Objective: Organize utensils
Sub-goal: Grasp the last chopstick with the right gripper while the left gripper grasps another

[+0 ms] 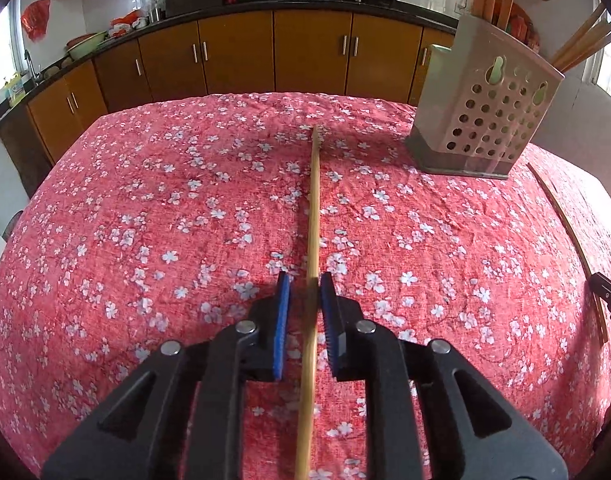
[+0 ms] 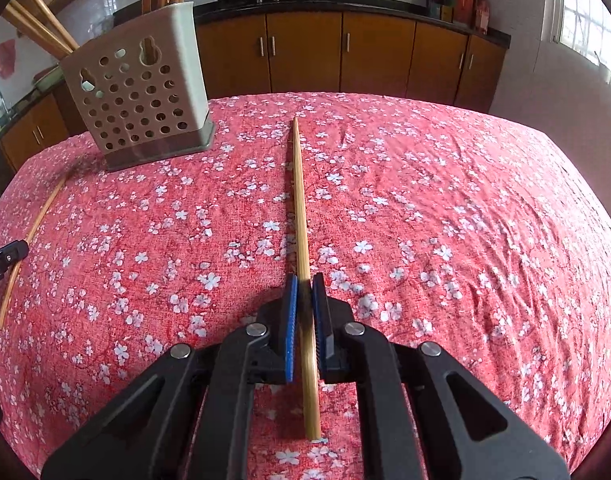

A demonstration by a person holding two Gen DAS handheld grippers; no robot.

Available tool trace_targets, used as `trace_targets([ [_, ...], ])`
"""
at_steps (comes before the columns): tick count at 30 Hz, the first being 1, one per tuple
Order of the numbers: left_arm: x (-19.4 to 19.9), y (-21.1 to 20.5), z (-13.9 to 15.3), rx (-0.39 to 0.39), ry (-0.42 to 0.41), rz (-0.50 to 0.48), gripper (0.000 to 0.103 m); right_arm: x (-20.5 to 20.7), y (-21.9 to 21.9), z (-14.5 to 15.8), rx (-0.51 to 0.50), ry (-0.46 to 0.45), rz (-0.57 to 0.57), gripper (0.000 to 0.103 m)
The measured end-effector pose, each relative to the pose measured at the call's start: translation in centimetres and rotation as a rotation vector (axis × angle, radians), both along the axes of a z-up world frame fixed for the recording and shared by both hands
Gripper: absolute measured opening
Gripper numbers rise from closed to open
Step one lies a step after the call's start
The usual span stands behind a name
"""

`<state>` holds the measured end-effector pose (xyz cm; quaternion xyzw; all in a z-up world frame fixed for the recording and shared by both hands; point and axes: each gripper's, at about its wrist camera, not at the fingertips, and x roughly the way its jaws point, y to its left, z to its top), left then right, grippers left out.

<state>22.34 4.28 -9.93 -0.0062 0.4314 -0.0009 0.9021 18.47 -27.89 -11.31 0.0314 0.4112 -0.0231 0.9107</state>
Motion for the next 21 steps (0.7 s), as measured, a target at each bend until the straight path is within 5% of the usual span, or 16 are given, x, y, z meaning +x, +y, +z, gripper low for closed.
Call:
trace_targets([
  [21, 0.08, -0.22, -0.25, 0.008, 0.0, 0.002, 0.018, -0.04, -0.04, -0.08, 0.009, 0.0, -0.007, 0.012],
])
